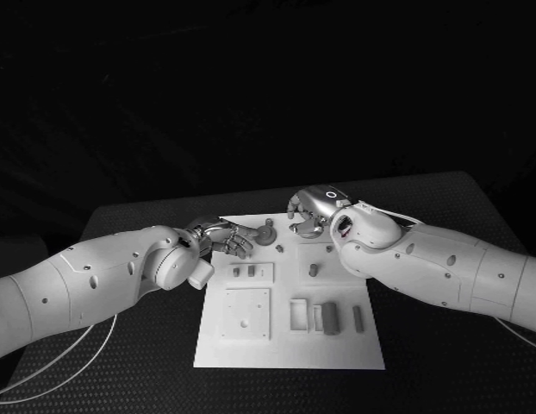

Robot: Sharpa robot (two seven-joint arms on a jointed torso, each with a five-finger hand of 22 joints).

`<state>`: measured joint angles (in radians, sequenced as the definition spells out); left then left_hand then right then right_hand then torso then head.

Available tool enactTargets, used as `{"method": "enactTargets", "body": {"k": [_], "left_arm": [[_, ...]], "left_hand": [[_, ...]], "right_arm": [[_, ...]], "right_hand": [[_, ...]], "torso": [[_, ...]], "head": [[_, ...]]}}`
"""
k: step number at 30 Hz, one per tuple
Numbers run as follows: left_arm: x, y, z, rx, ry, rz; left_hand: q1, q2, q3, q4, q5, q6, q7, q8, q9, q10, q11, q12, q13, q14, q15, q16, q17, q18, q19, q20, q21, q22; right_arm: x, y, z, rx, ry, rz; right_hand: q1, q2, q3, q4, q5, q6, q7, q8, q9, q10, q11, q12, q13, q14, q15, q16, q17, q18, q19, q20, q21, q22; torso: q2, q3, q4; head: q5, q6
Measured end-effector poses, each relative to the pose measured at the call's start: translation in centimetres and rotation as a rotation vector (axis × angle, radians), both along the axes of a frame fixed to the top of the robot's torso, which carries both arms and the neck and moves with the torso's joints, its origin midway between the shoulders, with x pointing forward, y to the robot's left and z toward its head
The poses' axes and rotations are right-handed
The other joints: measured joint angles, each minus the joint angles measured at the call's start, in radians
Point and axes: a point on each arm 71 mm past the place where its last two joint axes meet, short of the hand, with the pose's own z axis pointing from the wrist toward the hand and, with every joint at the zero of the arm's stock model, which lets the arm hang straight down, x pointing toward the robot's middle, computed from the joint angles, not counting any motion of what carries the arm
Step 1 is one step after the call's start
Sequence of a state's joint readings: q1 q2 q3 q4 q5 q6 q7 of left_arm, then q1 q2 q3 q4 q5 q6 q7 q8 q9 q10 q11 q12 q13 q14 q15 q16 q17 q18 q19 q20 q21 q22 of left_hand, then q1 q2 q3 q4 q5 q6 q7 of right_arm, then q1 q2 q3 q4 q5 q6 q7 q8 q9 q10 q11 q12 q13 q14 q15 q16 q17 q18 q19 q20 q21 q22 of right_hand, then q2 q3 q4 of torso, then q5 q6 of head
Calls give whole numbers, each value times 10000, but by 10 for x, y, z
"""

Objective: Assemble the parts on the task board

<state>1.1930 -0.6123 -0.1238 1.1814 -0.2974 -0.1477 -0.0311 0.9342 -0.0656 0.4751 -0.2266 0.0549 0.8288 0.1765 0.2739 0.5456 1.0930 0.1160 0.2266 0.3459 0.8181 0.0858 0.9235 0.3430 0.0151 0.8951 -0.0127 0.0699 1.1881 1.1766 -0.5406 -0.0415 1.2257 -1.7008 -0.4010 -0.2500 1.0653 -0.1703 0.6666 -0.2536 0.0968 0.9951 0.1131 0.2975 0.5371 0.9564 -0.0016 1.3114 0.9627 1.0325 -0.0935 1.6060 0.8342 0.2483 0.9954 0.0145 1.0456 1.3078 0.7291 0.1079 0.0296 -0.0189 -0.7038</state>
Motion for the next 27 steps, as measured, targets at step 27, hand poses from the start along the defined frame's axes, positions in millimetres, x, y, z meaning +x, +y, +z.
{"method": "enactTargets", "body": {"k": [27], "left_arm": [[6, 6, 4, -90, -777, 878]], "left_hand": [[265, 265, 79, -276, 0, 107, 37, 118, -72, 39, -38, 40, 55, 0, 0, 1, 41, 0, 38, -37, 0, -41]], "right_arm": [[-2, 45, -52, -1924, 1328, 2847]], "right_hand": [[1829, 361, 97, -376, 0, -1096, -9, -403, -248, -777, 85, -41, 99, -715, 63, -96, 79, 172, -675, 339, -219, 0]], "torso": [[-4, -13, 24]], "head": [[100, -48]]}}
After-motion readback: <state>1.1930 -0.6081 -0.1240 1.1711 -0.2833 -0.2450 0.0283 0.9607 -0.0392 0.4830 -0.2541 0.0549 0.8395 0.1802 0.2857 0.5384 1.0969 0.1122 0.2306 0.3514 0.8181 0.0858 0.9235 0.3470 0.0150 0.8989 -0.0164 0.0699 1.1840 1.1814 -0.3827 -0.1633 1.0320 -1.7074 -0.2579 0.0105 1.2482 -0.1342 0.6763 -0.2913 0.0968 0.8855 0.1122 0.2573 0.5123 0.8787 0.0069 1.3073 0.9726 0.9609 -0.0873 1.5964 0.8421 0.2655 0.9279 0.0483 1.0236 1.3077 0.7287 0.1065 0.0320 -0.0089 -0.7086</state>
